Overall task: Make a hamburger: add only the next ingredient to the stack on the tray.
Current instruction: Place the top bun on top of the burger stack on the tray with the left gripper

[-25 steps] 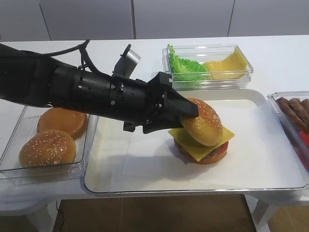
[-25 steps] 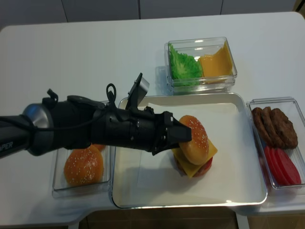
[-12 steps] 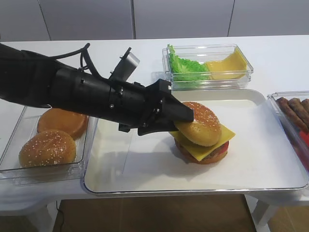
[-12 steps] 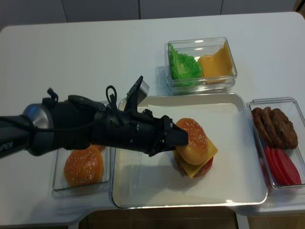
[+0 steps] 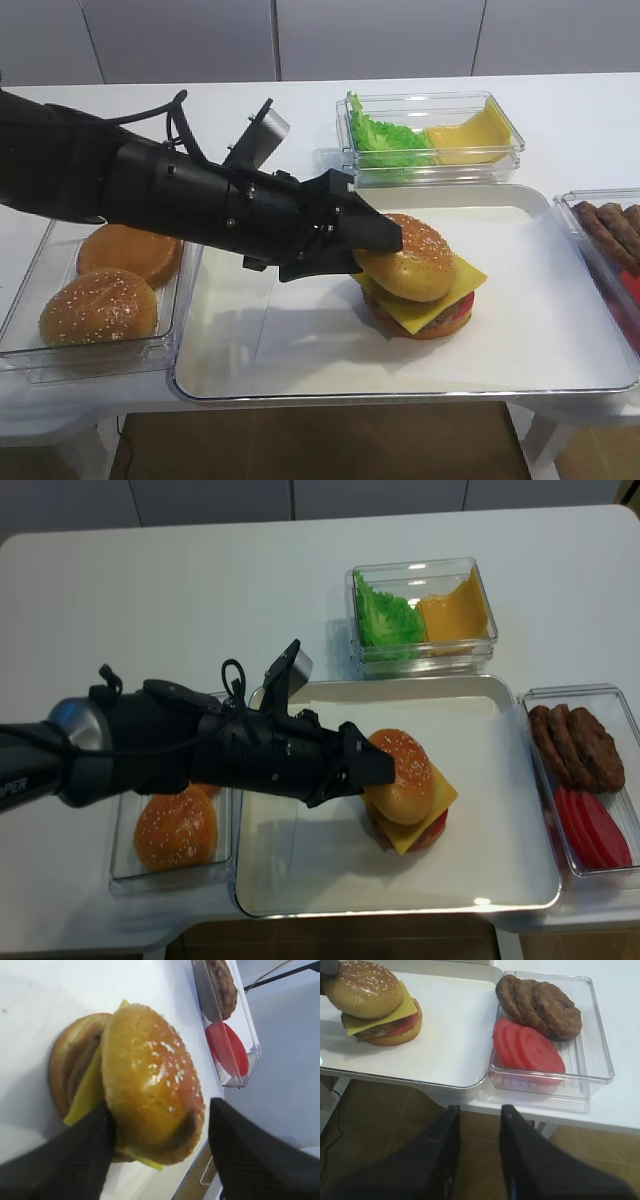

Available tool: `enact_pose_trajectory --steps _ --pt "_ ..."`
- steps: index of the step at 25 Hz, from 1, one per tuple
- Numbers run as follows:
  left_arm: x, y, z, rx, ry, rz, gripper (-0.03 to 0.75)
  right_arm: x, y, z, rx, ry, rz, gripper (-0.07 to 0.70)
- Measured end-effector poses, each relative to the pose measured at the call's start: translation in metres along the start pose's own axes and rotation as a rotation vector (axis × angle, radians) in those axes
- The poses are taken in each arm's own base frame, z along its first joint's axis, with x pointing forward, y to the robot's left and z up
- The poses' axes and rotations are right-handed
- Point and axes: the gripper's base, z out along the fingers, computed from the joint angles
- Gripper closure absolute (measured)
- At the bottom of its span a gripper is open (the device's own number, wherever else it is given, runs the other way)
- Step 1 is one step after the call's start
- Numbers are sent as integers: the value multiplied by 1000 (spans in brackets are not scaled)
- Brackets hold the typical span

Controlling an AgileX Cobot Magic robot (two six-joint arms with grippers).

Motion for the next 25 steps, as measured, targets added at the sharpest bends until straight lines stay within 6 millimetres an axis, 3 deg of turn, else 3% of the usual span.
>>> enact_pose_trajectory --steps 25 --pt "2 2 0 -18 26 20 260 0 0 0 0 0 2 423"
